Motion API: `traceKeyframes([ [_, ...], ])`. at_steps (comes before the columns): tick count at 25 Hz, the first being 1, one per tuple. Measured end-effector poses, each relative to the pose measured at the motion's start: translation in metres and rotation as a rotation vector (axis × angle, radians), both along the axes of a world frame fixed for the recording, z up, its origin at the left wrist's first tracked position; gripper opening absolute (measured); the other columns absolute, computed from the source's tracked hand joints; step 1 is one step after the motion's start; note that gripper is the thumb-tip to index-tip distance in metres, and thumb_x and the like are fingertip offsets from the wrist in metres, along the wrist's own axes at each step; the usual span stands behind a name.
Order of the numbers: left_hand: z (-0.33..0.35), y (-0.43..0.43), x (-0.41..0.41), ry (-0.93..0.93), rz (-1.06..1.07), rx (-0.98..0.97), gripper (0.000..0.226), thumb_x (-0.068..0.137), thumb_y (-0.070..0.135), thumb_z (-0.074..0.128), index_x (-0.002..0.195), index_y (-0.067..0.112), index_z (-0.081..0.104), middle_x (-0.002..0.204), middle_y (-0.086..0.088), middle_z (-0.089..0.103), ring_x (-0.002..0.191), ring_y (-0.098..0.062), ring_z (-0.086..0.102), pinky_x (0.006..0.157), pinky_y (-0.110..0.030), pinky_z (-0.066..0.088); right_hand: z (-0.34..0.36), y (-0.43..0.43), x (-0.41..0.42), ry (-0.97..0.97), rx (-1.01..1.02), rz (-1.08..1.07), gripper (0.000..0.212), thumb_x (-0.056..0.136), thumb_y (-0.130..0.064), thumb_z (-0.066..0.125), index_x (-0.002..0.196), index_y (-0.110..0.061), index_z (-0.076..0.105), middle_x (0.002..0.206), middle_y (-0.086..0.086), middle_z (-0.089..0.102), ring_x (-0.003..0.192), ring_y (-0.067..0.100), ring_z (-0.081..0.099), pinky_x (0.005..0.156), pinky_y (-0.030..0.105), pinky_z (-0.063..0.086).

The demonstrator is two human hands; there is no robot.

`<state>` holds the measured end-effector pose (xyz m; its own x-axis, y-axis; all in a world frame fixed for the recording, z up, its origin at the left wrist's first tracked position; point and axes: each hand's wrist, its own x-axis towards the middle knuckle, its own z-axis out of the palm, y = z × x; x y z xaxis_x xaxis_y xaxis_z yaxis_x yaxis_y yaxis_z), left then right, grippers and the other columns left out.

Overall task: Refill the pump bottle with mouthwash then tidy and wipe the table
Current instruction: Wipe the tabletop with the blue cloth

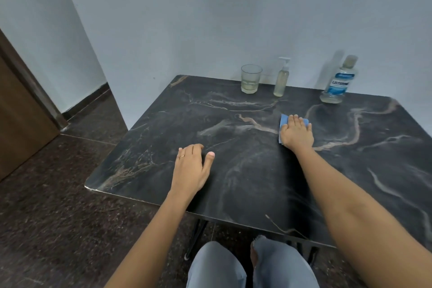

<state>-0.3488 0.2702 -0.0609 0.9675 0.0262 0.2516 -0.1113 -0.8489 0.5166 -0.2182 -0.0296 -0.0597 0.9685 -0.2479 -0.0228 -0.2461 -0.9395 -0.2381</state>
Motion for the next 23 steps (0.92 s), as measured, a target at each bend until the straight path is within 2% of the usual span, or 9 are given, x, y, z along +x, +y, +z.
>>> traceKeyframes([
  [8, 0.000, -0.040, -0.038, -0.011, -0.106, 0.038, 0.046, 0.099, 0.041, 0.038, 0.124, 0.006, 0.053, 0.127, -0.008, 0.057, 0.126, -0.025, 0.046, 0.117, -0.039, 0.016, 0.003, -0.076, -0.128, 0.006, 0.008, -0.189, 0.056, 0.099, -0.026, 0.012, 0.152, -0.008, 0.007, 0.161, 0.004, 0.004, 0.149, 0.017, 0.002, 0.121, 0.040, -0.001],
  [12, -0.002, -0.041, -0.051, -0.043, -0.109, 0.013, 0.045, 0.100, 0.039, 0.038, 0.123, 0.005, 0.054, 0.125, -0.010, 0.059, 0.124, -0.026, 0.048, 0.117, -0.041, 0.018, 0.003, -0.056, -0.195, 0.011, -0.018, -0.243, 0.058, 0.099, -0.028, 0.017, 0.152, -0.006, 0.011, 0.161, 0.007, 0.008, 0.148, 0.019, 0.005, 0.121, 0.040, 0.000],
  [16, -0.002, -0.027, -0.063, -0.111, -0.023, -0.116, 0.038, 0.101, 0.033, 0.039, 0.118, 0.004, 0.056, 0.117, -0.011, 0.062, 0.118, -0.029, 0.051, 0.116, -0.044, 0.023, 0.001, 0.014, -0.228, -0.041, -0.053, -0.116, 0.059, 0.099, -0.030, 0.020, 0.152, -0.004, 0.012, 0.160, 0.009, 0.009, 0.148, 0.021, 0.007, 0.120, 0.040, 0.001],
  [20, -0.004, 0.003, -0.068, -0.116, 0.106, -0.163, 0.036, 0.101, 0.031, 0.039, 0.114, 0.002, 0.057, 0.112, -0.014, 0.063, 0.113, -0.034, 0.050, 0.103, -0.047, 0.036, -0.001, 0.106, -0.232, -0.077, -0.043, 0.101, 0.060, 0.100, -0.030, 0.017, 0.152, -0.004, 0.005, 0.161, 0.009, 0.002, 0.149, 0.021, 0.000, 0.120, 0.040, -0.004],
  [23, -0.001, 0.022, -0.070, -0.127, 0.162, -0.189, 0.036, 0.101, 0.029, 0.038, 0.114, 0.001, 0.056, 0.112, -0.015, 0.062, 0.111, -0.033, 0.050, 0.102, -0.049, 0.036, -0.004, 0.173, -0.227, -0.075, -0.013, 0.251, 0.060, 0.100, -0.030, 0.018, 0.151, -0.002, 0.003, 0.161, 0.011, 0.002, 0.149, 0.023, -0.001, 0.119, 0.041, -0.007],
])
